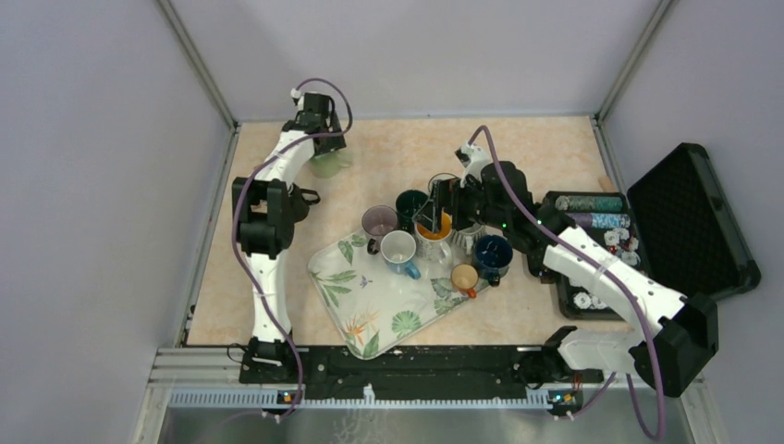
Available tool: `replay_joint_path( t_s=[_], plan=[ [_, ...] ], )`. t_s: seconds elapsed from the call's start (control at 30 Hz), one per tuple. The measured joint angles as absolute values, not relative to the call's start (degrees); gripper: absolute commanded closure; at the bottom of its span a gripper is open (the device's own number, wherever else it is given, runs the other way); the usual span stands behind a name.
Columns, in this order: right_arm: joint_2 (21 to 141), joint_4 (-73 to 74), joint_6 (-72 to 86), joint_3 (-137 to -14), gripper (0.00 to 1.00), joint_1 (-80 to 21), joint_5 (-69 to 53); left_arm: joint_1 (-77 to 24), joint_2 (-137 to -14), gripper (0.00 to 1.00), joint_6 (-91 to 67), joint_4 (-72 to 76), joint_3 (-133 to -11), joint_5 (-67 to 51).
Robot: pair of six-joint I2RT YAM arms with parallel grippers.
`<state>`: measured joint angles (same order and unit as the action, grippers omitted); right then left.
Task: Turn the mug right side up
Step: Turn over the cup at the center of the board.
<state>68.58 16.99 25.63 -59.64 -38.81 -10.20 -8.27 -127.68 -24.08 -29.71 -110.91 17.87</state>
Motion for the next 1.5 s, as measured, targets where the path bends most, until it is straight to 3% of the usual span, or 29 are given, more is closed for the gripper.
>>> replay_joint_path(
  t_s=[0.4,0.93,1.5],
  plan=[
    [69.14,15.59,26.13,-58.50,0.01,-38.81,-10.63,-8.29,-127.68,0.02,-19.70,-30.92,-114.06,17.10],
    [69.21,14.55,26.59,-57.36,0.01,-38.81,-10.85,-12.58,-126.45,0.02,-52.40,-45.95,-115.83,27.09],
    [69.19,14.52,26.57,-56.25,0.01,-38.81,-10.85,-13.47,-134.58,0.02,-65.69,-50.57,-123.87,28.80]
  ],
)
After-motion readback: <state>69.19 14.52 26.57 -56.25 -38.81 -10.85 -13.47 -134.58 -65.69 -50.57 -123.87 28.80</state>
